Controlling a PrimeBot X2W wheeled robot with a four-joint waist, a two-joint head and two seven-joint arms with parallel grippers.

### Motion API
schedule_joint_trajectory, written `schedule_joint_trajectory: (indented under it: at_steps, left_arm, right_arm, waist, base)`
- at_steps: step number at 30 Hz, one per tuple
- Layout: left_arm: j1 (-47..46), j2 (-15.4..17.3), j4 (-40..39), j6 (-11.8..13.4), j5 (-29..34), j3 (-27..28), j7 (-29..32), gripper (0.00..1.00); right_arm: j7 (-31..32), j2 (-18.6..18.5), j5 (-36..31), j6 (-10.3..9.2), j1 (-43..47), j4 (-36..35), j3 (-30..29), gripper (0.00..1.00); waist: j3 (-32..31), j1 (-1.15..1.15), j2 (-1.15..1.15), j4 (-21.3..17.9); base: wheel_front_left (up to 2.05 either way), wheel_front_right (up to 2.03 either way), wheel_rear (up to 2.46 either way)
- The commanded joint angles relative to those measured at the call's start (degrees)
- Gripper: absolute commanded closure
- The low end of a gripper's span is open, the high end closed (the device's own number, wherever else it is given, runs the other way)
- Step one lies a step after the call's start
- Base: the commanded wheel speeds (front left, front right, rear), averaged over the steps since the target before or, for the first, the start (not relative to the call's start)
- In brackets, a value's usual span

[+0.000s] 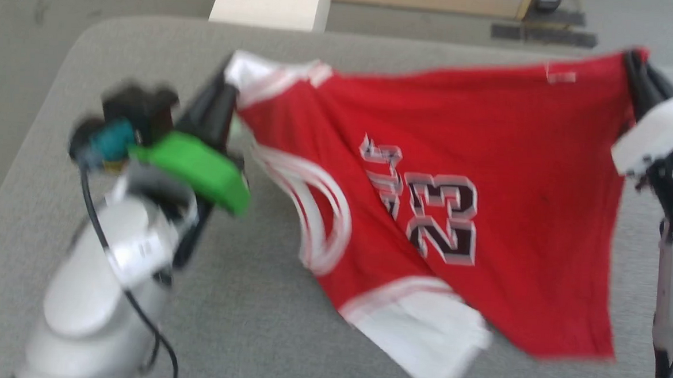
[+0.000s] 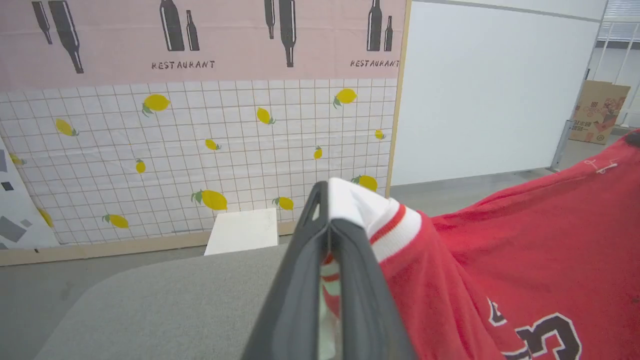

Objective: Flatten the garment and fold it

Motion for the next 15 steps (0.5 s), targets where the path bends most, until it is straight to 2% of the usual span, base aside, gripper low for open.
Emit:
schedule_joint_trajectory:
  at_steps: [1, 5, 10, 15]
  left_arm:
    - [-3.6, 0.6, 1.1, -0.6, 0.2, 0.4, 0.7, 1.00]
    - [-12.8, 1.4, 5.7, -2.3, 0.2, 0.9, 3.6, 1.00]
    - [-24.0, 3.6, 12.6, -4.3, 1.9, 0.2, 7.2, 1.00]
    - [-36.4, 4.4, 20.3, -3.5, 3.0, 1.4, 10.4, 1.00]
  right_arm:
    - [-0.7, 0.4, -0.6, -0.09, -2.3, 0.0, 0.3, 1.00]
    - [-1.1, 1.5, -1.5, -0.09, -8.6, 2.5, 1.5, 1.00]
    - [-2.2, 1.7, -4.6, -0.09, -18.2, 8.9, 3.3, 1.00]
    - [-4.1, 3.4, -8.2, -0.09, -29.9, 18.4, 2.6, 1.00]
  waist:
    - [-2.8, 0.00, 0.00, -3.0]
    - [-2.8, 0.00, 0.00, -4.3]
    - [-2.4, 0.00, 0.00, -6.1]
    - [-0.5, 0.00, 0.00, -8.1]
  base:
    - [0.00, 0.00, 0.00]
    - [0.00, 0.00, 0.00]
    - [0.00, 0.00, 0.00]
    - [0.00, 0.00, 0.00]
